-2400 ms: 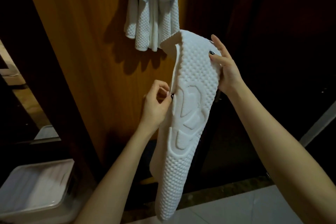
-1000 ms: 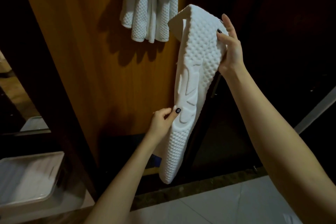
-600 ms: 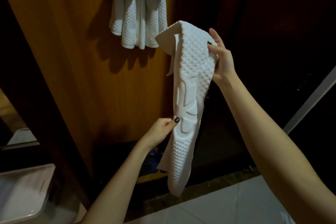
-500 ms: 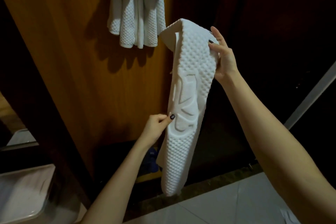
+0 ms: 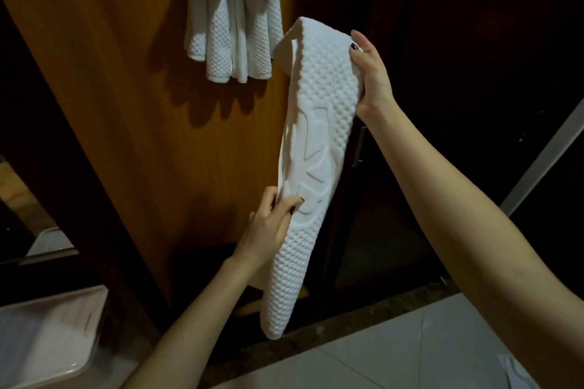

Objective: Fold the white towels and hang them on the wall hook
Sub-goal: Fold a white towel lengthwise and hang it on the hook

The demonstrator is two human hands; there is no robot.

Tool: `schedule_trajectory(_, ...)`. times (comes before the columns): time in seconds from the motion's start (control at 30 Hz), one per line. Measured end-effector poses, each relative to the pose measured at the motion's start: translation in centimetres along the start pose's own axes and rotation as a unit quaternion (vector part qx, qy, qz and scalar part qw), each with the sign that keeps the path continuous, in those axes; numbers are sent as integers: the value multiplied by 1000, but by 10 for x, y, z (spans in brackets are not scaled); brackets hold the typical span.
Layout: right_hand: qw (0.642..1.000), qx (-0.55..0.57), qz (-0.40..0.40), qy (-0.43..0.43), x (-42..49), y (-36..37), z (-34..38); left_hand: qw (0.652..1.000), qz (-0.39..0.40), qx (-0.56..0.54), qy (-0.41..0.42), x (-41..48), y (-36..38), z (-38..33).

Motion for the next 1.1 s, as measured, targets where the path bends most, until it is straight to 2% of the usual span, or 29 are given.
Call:
schedule_trajectory(0.1, 1000, -9, 5, -7, 4, 13, 1, 993, 73, -68, -63, -4, 7, 13)
schedule_trajectory(0.13, 1000, -11, 4, -10, 5, 16, 1, 987, 68, -119, -80, -6, 7, 16)
schedule_trajectory(0.23, 1000, 1, -10, -12, 8, 19, 5, 940, -33, -262, -218, -15, 5, 26)
schedule_trajectory(0.27, 1000, 9, -20, -12, 10, 17, 6, 922, -68, -276, -264, -19, 5, 31)
schedule_trajectory(0.33, 999, 24, -40, -12, 12, 15, 8, 914, -105, -241, -308, -26, 7, 40)
schedule_trajectory(0.4, 998, 33, -51, -9, 13, 14, 8, 924, -97, -205, -308, -29, 13, 44)
schedule_trajectory(0.5, 998, 26, -51, -9, 14, 14, 8, 938, -31, -177, -297, -31, 30, 44)
schedule_trajectory(0.6, 999, 8, -36, -17, 13, 17, 10, 947, -15, -157, -281, -37, 40, 45)
schedule_trajectory(0.67, 999, -4, -30, -21, 12, 18, 10, 931, -9, -191, -310, -37, 43, 44)
schedule_trajectory(0.73, 999, -11, -30, -22, 11, 16, 12, 899, -2, -255, -357, -36, 45, 44)
schedule_trajectory(0.8, 999, -15, -34, -19, 10, 12, 14, 871, 52, -283, -398, -34, 52, 51)
schedule_trajectory(0.9, 999, -24, -43, -17, 7, 5, 16, 862, 144, -274, -401, -30, 55, 63)
schedule_trajectory(1.0, 998, -26, -56, -24, 4, -7, 21, 845, 138, -315, -411, -25, 44, 75)
schedule_trajectory(1.1, 992, -75, -92, -51, 6, -21, 30, 843, 139, -340, -392, -17, 27, 92)
Point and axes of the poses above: each hand's wrist, its own x-axis towards the middle knuckle, its own y-axis out of the palm, z = x × y, the point moved 4 cm from there along x, towards the middle knuckle, and after that the axes turned 7 degrees about x, right-handed, at the moved point
